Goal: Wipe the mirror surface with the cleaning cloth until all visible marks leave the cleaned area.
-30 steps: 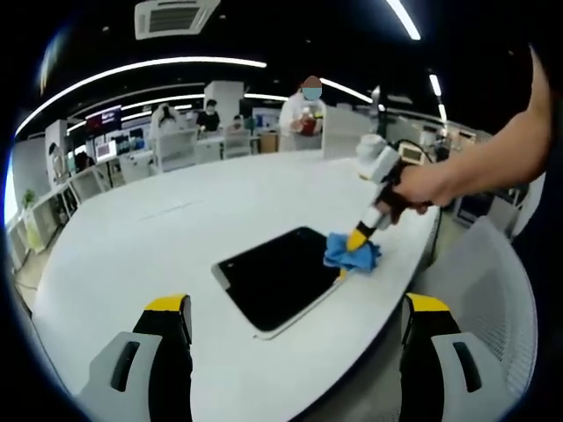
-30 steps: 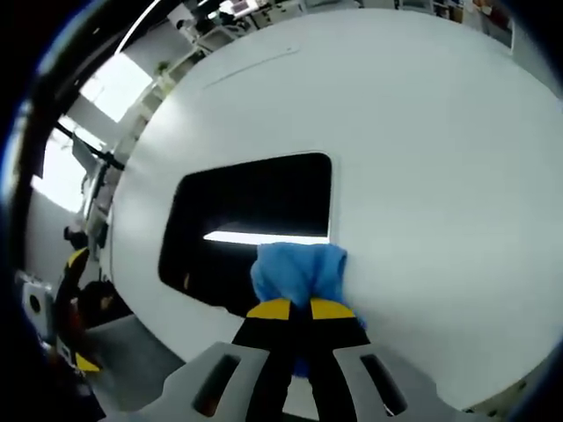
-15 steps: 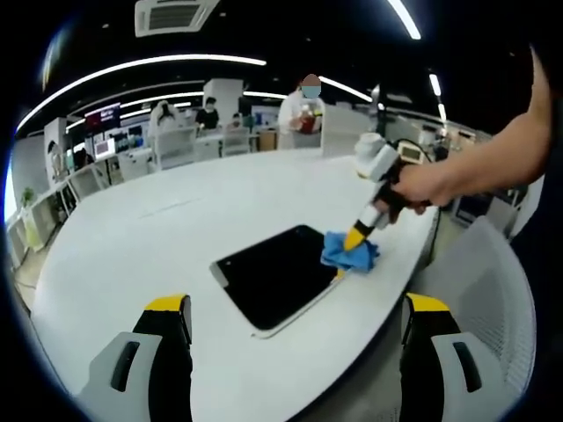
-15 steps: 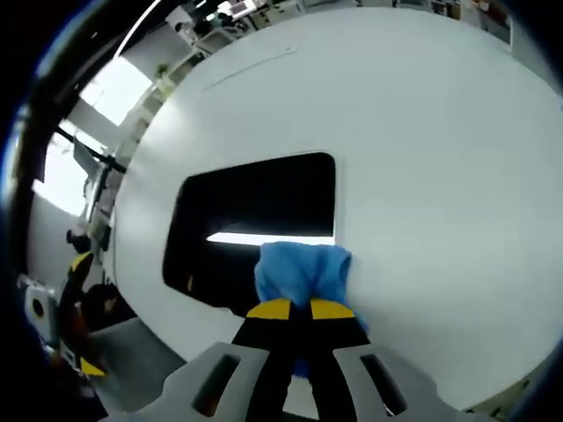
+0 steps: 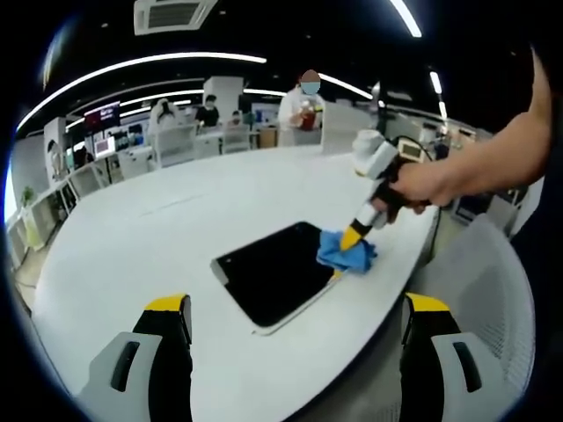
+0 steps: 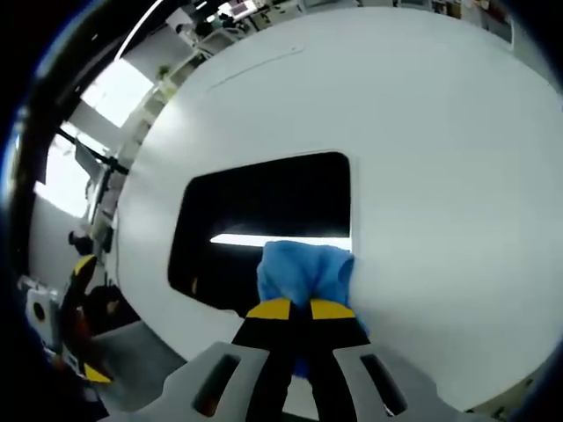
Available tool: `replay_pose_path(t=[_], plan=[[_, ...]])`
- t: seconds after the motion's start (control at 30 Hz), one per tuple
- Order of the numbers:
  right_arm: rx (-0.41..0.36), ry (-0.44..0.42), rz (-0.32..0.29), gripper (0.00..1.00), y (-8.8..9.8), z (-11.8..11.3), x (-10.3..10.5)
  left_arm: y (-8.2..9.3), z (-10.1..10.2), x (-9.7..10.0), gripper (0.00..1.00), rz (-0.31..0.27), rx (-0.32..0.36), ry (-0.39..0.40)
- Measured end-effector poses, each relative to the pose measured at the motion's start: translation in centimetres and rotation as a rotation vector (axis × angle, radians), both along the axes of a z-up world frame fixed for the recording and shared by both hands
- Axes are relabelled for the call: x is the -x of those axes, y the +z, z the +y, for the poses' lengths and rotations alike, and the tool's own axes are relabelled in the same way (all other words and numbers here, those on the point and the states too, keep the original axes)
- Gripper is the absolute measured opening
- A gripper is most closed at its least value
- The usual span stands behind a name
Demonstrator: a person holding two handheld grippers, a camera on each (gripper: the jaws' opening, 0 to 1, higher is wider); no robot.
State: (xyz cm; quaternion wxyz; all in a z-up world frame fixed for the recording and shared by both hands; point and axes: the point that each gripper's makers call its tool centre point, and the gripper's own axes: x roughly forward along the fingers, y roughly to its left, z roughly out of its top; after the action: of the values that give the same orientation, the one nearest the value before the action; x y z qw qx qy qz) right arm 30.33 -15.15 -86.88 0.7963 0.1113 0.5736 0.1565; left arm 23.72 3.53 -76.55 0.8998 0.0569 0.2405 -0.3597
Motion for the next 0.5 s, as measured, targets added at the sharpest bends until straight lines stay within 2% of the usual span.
replay_pose_path(t=[0.33,0.5], plan=[[-0.016,0.007,-0.002,0.00,0.0,1.6,0.1,0.2,0.1,0.0,1.00,-0.018,-0.014,0.003],[-0.021,0.009,-0.001,0.00,0.0,2.1,-0.1,0.0,0.2,0.0,1.00,0.005,-0.013,-0.001]])
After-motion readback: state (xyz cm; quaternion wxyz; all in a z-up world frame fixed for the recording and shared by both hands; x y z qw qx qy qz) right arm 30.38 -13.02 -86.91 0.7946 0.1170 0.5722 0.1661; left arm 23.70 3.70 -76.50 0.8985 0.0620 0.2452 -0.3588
